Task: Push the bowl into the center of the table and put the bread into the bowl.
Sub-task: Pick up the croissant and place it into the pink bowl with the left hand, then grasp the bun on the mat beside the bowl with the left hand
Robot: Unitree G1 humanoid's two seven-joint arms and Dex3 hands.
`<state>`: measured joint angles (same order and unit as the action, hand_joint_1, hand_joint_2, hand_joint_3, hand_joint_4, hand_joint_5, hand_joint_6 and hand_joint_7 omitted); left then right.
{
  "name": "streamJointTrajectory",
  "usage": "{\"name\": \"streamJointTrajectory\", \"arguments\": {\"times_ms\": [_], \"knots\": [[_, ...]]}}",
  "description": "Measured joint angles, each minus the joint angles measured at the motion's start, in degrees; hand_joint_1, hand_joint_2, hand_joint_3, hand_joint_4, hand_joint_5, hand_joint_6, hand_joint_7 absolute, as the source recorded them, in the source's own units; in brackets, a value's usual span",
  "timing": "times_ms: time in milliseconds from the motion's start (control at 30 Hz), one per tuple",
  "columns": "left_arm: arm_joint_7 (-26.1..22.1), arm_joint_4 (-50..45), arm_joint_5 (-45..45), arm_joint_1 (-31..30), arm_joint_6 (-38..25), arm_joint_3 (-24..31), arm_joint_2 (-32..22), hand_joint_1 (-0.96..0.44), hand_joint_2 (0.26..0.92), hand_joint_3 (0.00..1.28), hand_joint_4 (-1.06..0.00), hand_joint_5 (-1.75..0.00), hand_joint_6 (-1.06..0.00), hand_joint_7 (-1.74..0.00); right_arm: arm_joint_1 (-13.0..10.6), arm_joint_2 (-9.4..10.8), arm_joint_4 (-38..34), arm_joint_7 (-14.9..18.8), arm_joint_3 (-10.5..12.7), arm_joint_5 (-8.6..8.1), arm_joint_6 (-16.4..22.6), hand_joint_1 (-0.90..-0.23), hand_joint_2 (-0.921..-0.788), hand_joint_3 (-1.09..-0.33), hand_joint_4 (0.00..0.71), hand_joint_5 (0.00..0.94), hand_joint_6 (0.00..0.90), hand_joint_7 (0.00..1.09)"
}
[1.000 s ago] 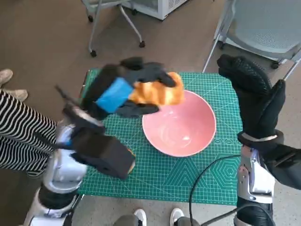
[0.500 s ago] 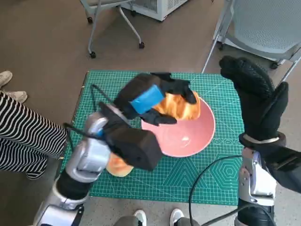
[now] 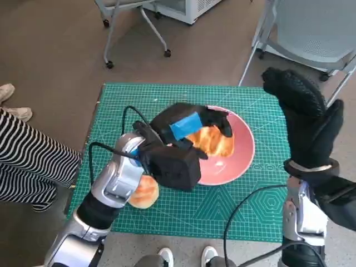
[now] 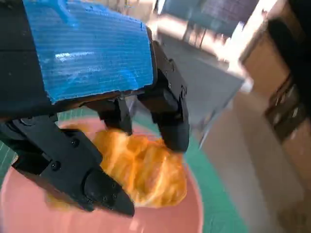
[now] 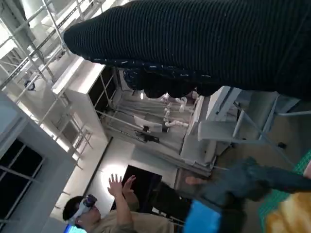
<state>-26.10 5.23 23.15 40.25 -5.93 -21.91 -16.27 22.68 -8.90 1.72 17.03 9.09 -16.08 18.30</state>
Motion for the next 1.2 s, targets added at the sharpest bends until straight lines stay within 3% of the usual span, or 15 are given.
{"name": "streamJointTrajectory", "arguments": {"times_ms": [167, 433, 500, 800, 1200], "knots": [[-3.9, 0.0, -1.6, 0.0, 0.0, 0.3, -1.5, -0.34, 0.838, 0.01, -0.17, -0.01, -0.27, -0.12, -0.3, 0.0, 0.4, -0.3, -0.1, 0.06, 0.0, -0.678, -0.921, -0.639, 0.199, 0.0, 0.115, 0.5], [-5.1, -0.1, -1.7, 0.0, 0.2, 0.6, -2.0, -0.36, 0.838, 0.01, -0.15, 0.0, -0.27, -0.09, -0.5, 0.0, 0.5, -0.4, -0.1, 0.07, 0.0, -0.682, -0.921, -0.639, 0.199, 0.0, 0.114, 0.51], [-5.7, -0.9, -2.0, -0.5, 0.3, 1.2, -2.5, -0.37, 0.833, 0.0, -0.11, 0.0, -0.25, -0.07, -0.5, 0.1, 0.5, -0.4, -0.3, 0.08, 0.0, -0.686, -0.921, -0.638, 0.199, 0.001, 0.114, 0.51], [-10.6, -14.3, -8.7, -5.3, 1.2, 11.5, -11.8, -0.36, 0.823, 0.0, -0.07, 0.0, -0.25, -0.05, -0.9, 0.3, 0.6, -0.6, -0.5, 0.05, 0.0, -0.693, -0.921, -0.636, 0.2, 0.001, 0.109, 0.5], [-14.1, -22.4, -15.6, -15.1, 3.3, 24.3, -22.7, -0.37, 0.81, 0.0, -0.09, -0.01, -0.29, -0.07, -1.0, 0.5, 0.5, -0.6, -0.6, -0.05, 0.0, -0.69, -0.921, -0.636, 0.194, 0.0, 0.111, 0.5]]}}
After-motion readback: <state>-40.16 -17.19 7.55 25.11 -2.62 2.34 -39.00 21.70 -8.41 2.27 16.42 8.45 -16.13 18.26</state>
